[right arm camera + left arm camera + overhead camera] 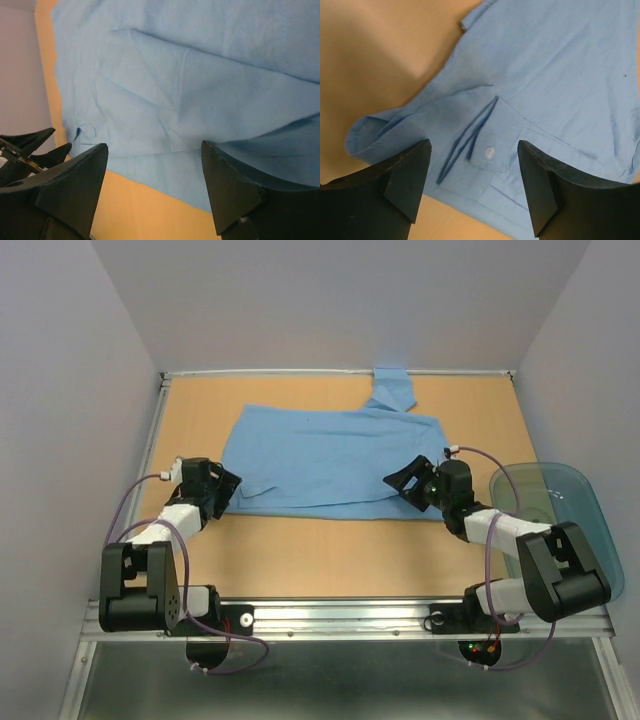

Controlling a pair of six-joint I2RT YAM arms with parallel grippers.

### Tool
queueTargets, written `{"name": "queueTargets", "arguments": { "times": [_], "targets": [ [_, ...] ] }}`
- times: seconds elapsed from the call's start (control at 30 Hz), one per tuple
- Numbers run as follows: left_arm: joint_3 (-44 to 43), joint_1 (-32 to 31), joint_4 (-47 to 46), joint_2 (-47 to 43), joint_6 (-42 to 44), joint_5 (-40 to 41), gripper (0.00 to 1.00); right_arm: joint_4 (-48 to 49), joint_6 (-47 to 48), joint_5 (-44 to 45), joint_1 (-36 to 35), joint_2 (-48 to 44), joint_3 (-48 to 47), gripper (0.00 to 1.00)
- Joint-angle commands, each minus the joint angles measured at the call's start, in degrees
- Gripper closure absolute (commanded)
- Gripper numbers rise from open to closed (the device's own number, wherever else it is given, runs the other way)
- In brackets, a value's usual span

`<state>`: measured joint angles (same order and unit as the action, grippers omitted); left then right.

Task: Fold and stack the long sleeve shirts
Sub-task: Fold the shirt

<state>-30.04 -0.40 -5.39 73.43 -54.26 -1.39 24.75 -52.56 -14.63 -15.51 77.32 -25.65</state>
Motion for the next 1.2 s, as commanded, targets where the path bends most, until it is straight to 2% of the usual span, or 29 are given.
{"name": "queueTargets", "arguments": {
  "times": [0.0,0.07,0.33,0.53,0.73,0.87,0.97,1.0,1.1,1.17],
  "targets": [
    [2.1,3.0,1.2,-0.6,-1.6,0.9,0.19,-1.6,-1.1,3.2,-0.3,-2.4,1.7,0.2],
    [3.1,5.7,2.0,-1.3,-1.6,2.9,0.19,-3.2,0.1,3.1,-0.3,-2.7,0.2,0.2],
    [3.8,16.1,7.8,-6.5,1.1,1.7,0.2,-8.2,4.0,1.8,-0.5,-1.2,-7.7,0.2],
    [-1.4,14.3,12.8,-14.2,5.6,-1.3,0.18,-8.2,3.4,0.0,-1.7,0.2,-12.3,0.2],
    [-8.6,4.4,18.5,-19.1,6.6,0.7,0.16,-10.7,3.3,-2.9,-2.2,-1.9,-14.1,0.2],
    [-11.5,-2.2,18.3,-18.9,6.0,0.9,0.16,-16.6,5.3,3.4,-2.2,-10.0,-8.8,0.2],
    [-14.2,-9.7,14.5,-15.4,6.4,0.9,0.16,-16.6,5.3,3.9,-2.2,-14.2,-5.2,0.2],
    [-16.1,-14.0,12.0,-12.1,6.4,0.8,0.16,-16.6,5.0,3.1,-2.2,-14.0,-5.5,0.2],
    [-20.2,-20.1,8.6,-5.5,6.9,-1.4,0.16,-14.1,3.6,0.1,-2.2,-10.4,-7.0,0.2],
    [-25.1,-25.3,5.7,1.3,7.9,-2.4,0.16,-7.4,0.6,-2.4,-2.2,-7.6,-6.8,0.2]
  ]
}}
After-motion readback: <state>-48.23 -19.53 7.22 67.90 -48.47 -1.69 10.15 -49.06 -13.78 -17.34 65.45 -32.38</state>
